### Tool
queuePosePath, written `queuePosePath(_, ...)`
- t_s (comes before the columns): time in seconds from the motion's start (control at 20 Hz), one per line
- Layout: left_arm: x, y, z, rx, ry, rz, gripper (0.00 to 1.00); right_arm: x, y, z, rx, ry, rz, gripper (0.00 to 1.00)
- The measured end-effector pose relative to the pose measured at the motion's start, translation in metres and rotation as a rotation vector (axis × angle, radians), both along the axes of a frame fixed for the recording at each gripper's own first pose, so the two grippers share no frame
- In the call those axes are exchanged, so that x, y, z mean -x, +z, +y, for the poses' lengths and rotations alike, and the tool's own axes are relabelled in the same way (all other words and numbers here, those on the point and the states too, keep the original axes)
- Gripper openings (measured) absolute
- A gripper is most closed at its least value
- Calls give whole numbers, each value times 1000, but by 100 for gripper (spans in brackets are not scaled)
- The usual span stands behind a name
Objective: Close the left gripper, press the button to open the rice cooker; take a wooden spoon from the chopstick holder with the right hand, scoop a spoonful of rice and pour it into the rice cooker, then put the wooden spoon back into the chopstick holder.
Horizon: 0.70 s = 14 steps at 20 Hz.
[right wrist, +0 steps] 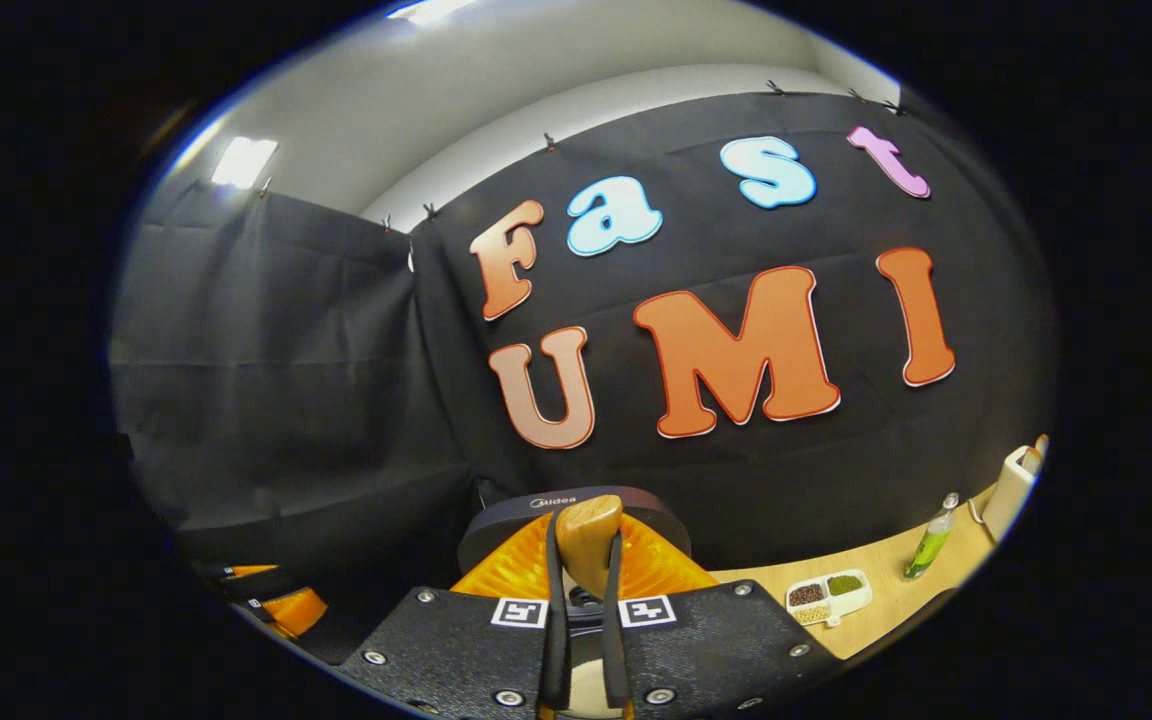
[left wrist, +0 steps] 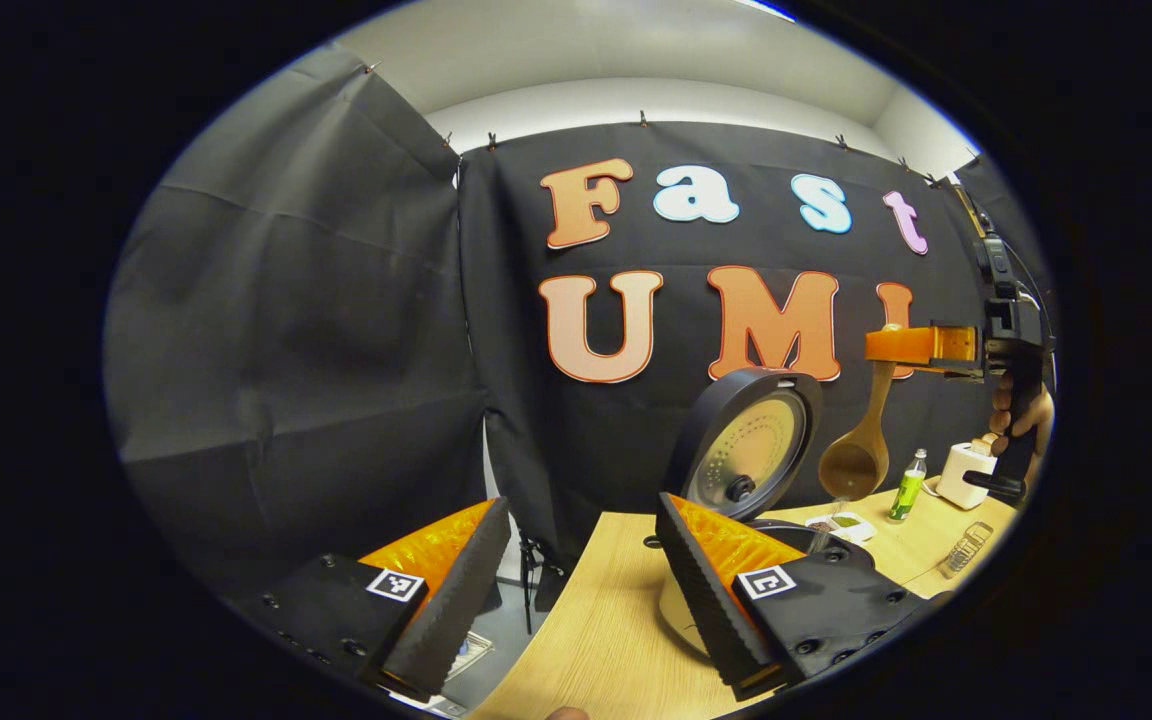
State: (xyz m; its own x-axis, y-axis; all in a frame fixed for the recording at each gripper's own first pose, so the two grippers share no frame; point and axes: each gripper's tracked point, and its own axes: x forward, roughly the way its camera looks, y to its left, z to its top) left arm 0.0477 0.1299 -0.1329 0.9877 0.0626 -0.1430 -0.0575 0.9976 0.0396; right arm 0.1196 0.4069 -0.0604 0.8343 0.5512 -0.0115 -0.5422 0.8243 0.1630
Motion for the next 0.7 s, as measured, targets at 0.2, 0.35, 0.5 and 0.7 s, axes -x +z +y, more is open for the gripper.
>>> queuePosePath(0.2, 2, 1, 1, -5, 10, -3, 96, 12, -2, 11, 31, 45, -24, 12)
queuePosePath(0.35, 3, 2, -4, 2, 5, 0, 95, 11, 0, 2, -19, 41, 27, 12)
queuePosePath(0.5, 3, 3, -12, 22, -14, -3, 98, 13, 14, -23, -63, 18, 30, 12)
queuePosePath(0.7, -2, 5, -20, 38, -21, -8, 94, 16, 32, -76, -83, -48, 26, 12)
